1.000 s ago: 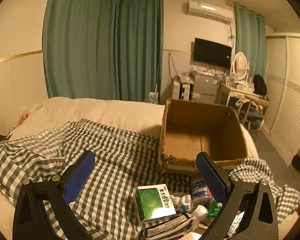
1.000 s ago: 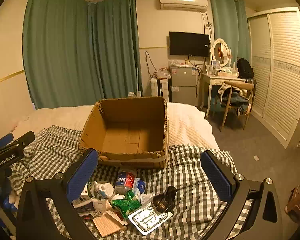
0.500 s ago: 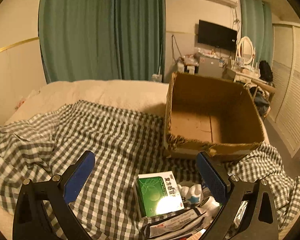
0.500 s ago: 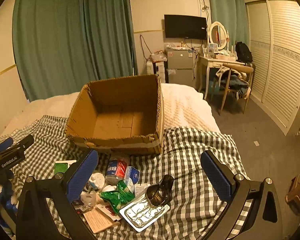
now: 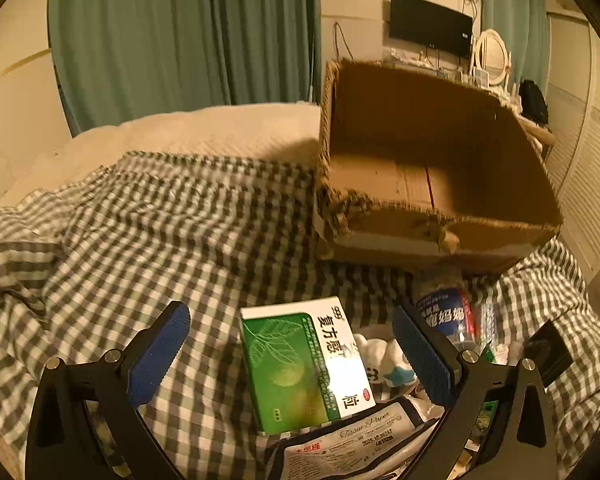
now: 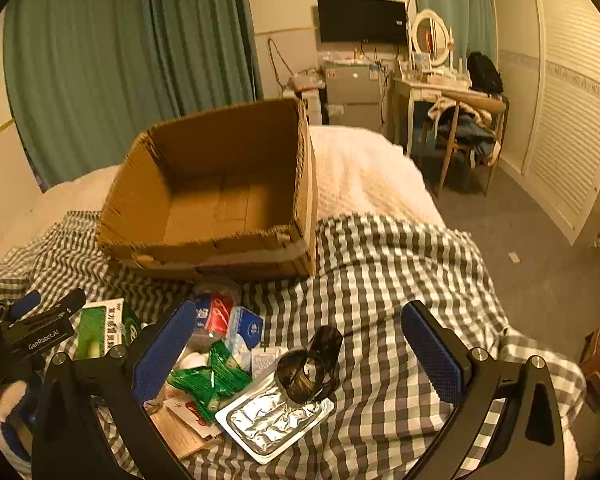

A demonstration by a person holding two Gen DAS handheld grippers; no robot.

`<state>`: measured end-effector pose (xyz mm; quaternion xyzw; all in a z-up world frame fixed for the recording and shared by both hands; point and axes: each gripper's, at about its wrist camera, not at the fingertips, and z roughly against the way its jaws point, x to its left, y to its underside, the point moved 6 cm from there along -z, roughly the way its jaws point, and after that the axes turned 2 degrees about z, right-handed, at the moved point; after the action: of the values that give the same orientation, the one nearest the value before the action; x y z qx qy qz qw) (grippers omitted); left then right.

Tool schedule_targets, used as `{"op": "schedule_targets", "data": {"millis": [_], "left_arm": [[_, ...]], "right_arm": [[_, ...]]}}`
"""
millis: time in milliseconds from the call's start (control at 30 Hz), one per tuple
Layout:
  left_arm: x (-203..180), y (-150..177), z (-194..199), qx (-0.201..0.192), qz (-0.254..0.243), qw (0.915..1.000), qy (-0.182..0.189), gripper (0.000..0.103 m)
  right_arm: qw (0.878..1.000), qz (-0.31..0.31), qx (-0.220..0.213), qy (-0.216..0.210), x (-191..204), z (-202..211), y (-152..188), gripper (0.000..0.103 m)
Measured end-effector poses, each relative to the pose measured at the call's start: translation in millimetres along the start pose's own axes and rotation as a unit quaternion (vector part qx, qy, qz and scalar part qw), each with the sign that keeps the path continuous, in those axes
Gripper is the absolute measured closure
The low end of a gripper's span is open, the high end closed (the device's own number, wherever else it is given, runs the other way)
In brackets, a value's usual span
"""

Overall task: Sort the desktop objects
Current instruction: 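Move the left gripper toward the green-and-white medicine box, then close the left gripper on the green-and-white medicine box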

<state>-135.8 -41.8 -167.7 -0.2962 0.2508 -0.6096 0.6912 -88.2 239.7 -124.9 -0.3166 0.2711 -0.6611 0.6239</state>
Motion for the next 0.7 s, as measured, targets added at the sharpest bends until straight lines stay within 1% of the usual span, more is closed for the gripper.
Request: {"op": "schedule_targets", "data": {"millis": [133,267,600,667,700], "left_arm": [[-5.4,8.6,-15.3,0.019,-0.007,0.9998,-0.004,0.000],[-7.5,17.7,-29.0,0.039,-0.014,0.9990,-0.018,0.000],[-4.6,38.9,-55.1,0.088,-0.019,0.9950,-0.044,0.000],[-2.4,42.6,-59.9,0.097,-0.017,0.9944,-0.040,0.000],[-1.8,43.4,-61.3,0.098,-0.020,0.9940,-0.045,0.000]], "right_arm": [[1.000,-0.007,0.022,-0.002,-5.5,-17.0,9.8,0.000],[0.999,-0.011,0.042,-0.003,-8.2,-32.2,19.3,0.000],[0.996,-0.026,0.086,-0.006,-15.2,-60.4,39.4,0.000],[0.995,-0.026,0.095,-0.005,-15.7,-65.9,44.1,0.000],[0.995,-0.025,0.100,-0.004,-16.2,-68.7,46.2,0.000]]}}
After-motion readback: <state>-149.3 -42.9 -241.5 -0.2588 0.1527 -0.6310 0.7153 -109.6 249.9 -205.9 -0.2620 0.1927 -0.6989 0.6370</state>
